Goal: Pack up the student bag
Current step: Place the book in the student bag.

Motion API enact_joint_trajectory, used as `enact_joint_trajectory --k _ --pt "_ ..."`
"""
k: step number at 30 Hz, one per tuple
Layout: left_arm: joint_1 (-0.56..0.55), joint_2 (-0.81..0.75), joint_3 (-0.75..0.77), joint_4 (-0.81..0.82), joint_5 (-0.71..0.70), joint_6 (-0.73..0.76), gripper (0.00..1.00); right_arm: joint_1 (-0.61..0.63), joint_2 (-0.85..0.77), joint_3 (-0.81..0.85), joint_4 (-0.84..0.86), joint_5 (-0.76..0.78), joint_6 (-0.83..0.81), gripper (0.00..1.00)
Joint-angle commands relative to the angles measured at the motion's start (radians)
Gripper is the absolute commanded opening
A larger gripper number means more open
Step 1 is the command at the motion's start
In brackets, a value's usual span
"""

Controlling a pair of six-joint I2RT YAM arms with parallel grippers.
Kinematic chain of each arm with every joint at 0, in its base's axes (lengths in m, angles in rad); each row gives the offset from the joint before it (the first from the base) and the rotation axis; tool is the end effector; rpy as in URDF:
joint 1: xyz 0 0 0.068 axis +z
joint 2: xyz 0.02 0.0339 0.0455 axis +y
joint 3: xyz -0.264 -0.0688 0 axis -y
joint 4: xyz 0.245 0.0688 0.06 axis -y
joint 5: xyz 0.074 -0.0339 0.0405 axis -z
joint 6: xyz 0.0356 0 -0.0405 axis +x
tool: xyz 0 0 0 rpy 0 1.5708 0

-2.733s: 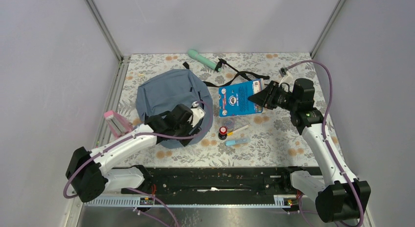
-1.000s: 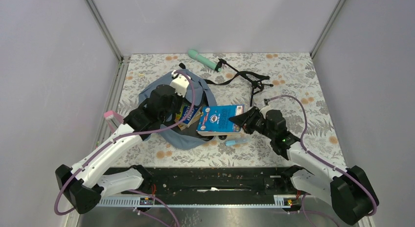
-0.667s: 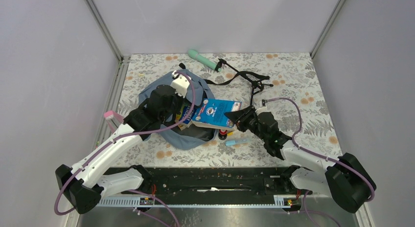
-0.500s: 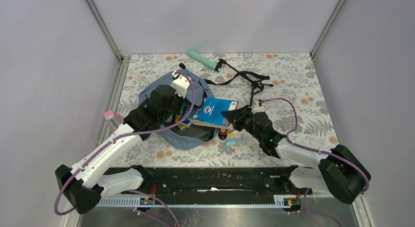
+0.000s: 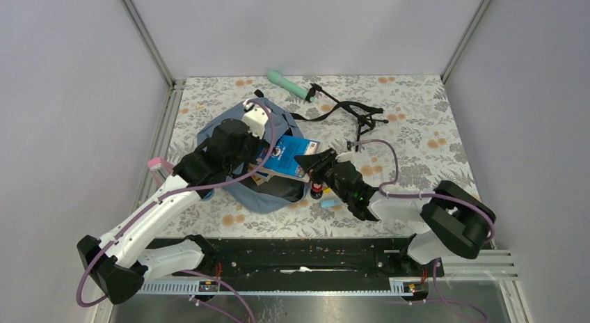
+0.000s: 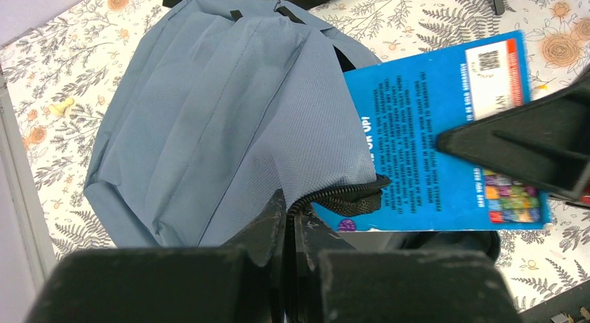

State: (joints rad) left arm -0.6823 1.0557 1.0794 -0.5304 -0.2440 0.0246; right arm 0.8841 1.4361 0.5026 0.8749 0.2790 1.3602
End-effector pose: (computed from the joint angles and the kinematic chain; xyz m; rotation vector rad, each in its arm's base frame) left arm 0.1827 -0.1373 0.3564 0.5733 1.9834 -0.1525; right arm 0.1893 0.2154 0.2076 0.6687 1.7256 1.4472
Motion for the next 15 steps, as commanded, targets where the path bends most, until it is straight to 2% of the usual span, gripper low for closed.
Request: enact_joint_trajectory --k 1,9,15 --pt "-0.001 -0.007 0.063 0.072 0.045 -0.022 0.00 0.026 0.091 0.084 0.140 0.099 -0.018 0.00" --pt "-0.002 -0.009 0.062 0.072 0.039 -0.022 0.00 0.059 0.247 0.113 0.092 0.100 0.046 0.00" --pt "-0.001 0.005 0.061 0.073 0.057 -0.022 0.00 0.134 0.259 0.277 -0.146 0.229 -0.230 0.00"
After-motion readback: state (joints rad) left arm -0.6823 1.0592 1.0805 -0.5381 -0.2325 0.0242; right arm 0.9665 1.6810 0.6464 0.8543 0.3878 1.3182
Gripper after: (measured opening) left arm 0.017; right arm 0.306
